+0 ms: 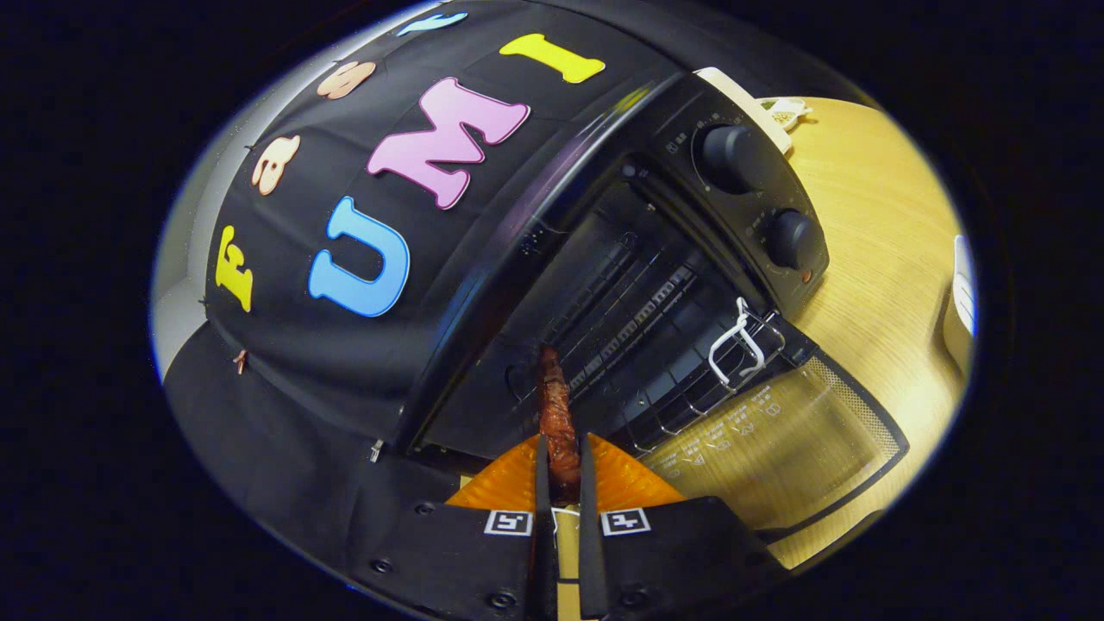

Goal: Open the toaster oven, put the food inside, and close the toaster oven door.

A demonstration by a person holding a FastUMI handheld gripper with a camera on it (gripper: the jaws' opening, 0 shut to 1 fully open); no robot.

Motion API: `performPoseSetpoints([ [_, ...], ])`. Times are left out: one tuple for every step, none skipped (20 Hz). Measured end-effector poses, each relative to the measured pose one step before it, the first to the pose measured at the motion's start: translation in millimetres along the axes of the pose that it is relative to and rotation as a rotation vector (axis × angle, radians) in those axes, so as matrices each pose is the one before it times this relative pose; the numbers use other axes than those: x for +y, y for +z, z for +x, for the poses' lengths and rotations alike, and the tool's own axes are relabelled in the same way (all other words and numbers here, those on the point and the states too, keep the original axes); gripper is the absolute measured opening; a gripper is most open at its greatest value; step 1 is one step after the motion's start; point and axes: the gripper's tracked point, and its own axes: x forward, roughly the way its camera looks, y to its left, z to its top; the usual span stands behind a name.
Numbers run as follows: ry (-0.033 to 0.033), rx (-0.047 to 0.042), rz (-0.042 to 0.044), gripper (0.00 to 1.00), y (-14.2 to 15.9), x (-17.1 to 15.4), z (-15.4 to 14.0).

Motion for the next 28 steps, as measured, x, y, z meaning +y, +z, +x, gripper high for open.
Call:
performPoseSetpoints([
  [-0.00442, -0.01527, 0.00339, 0.14, 1.5, -2.03, 6.47],
  [-0.00759, -0.01085, 0.00368, 0.14, 1.39, -1.88, 5.11],
  [-0.01421, -0.01281, -0.00057, 0.14, 3.47, -2.92, 3.42],
  [-0.01396, -0.0131, -0.00203, 0.14, 2.8, -1.83, 2.74],
  [-0.00435, -0.01341, 0.00076, 0.14, 2.88, -0.6, 3.51],
  [-0.02599, -0.00331, -0.00669, 0.14, 1.14, -5.1, 2.76],
  [-0.01312, 0.01074, 0.00924, 0.14, -0.49, -3.3, 1.72],
  [-0.01352, 0.00273, 0.00428, 0.14, -2.01, 0.74, 1.17],
  [-0.00849, -0.00236, -0.00842, 0.14, 2.51, 1.2, 1.14],
  [-0.01598, 0.00161, -0.02159, 0.15, -0.91, -0.42, -2.63],
  [-0.0068, 0.00025, -0.02777, 0.16, 0.14, 1.32, -2.55],
  [-0.01366, -0.00535, -0.0349, 0.19, 0.79, 0.26, -3.15],
  [-0.00805, -0.00622, -0.03491, 0.2, 0.29, -1.05, -0.27],
  [-0.00188, -0.00172, -0.03014, 0.35, 0.37, 0.4, -3.64],
  [-0.00268, 0.0025, -0.02387, 0.44, -0.15, -0.44, -4.16],
  [0.01376, 0.00083, -0.01496, 0.58, 0.4, 4.82, -5.39],
  [-0.00278, 0.00315, -0.02401, 0.71, 0.63, 1.65, -3.02],
  [-0.01373, 0.00559, -0.0382, 0.85, -3.71, -3.67, -3.58],
  [-0.00763, 0.0083, -0.03691, 0.98, -2.58, -0.42, -3.73],
  [-0.00017, 0.00566, -0.03133, 0.98, 0.11, 2.19, -8.03],
  [0.0012, 0.00033, -0.02317, 0.98, 0.95, 2.1, -7.47],
  [-0.00061, -0.00455, -0.02156, 0.98, 1.82, 2.07, -8.95],
  [-0.00008, -0.00032, -0.0276, 0.98, 0.29, 0.89, -8.34],
  [-0.00382, 0.0027, -0.032, 0.98, -0.22, -0.11, -10.56],
  [-0.00335, 0.00093, -0.03248, 0.98, -0.1, -0.39, -9.18],
  [-0.00288, 0.00941, -0.03117, 0.98, -2.49, -0.21, -9.15],
  [-0.00063, 0.00934, -0.02978, 0.98, -3.09, -0.4, -8.28],
  [-0.00521, 0.00733, -0.02954, 0.98, -2.88, -0.74, -8.48],
])
